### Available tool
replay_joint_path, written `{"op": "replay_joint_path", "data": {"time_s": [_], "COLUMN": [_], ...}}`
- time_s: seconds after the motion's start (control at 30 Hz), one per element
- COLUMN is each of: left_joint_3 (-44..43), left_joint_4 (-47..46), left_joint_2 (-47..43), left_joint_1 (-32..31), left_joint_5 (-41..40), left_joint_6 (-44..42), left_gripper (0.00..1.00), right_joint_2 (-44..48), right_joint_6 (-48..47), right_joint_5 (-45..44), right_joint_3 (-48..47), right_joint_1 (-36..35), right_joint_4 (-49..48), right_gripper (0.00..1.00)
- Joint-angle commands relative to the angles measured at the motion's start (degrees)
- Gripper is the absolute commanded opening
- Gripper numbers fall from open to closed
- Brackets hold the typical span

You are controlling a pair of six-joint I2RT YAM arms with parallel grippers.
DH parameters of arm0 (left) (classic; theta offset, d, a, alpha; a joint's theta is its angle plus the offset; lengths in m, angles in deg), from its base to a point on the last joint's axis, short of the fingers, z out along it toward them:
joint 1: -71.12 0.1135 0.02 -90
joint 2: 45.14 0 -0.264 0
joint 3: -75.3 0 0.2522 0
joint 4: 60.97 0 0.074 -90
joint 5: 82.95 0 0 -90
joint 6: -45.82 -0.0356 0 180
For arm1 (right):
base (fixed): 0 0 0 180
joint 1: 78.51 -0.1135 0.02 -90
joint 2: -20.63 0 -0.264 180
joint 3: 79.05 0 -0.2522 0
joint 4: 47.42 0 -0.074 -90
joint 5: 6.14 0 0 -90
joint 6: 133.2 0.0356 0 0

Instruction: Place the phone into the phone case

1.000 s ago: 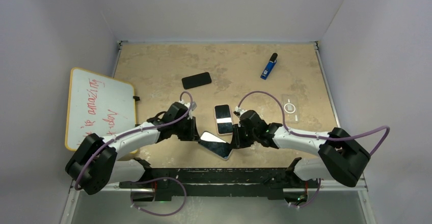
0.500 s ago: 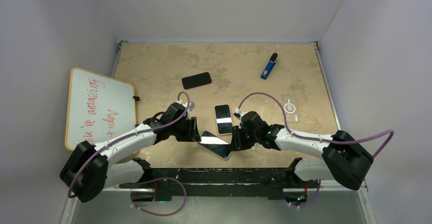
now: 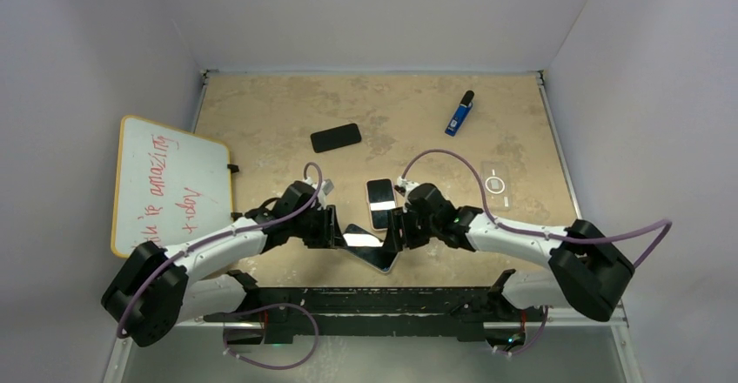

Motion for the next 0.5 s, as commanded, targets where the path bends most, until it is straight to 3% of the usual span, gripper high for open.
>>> {"op": "replay_joint_path", "data": {"time_s": [0.0, 0.23, 0.47], "left_joint_3": [0.9, 0.7, 2.2], "left_joint_4": [-5.0, -7.9, -8.9], "left_joint_2": [1.2, 4.7, 4.1], "left_joint_1": [-0.3, -0.3, -0.2], "left_joint_5": [1.0, 0.6, 0.0], "left_joint_6": [1.6, 1.8, 1.9], "left_gripper": [0.34, 0.24, 0.18], "right_joint_2": [-4.9, -12.4, -11.2], "right_joint_6": [-4.2, -5.6, -0.2], "right_joint_5": [0.8, 6.5, 13.1], "right_joint_3": [-4.7, -7.6, -5.4], "right_joint_1": [0.4, 0.4, 0.4], "right_joint_4": [-2.7, -5.9, -11.3], "right_gripper": [0.60, 0.61, 0.59]}}
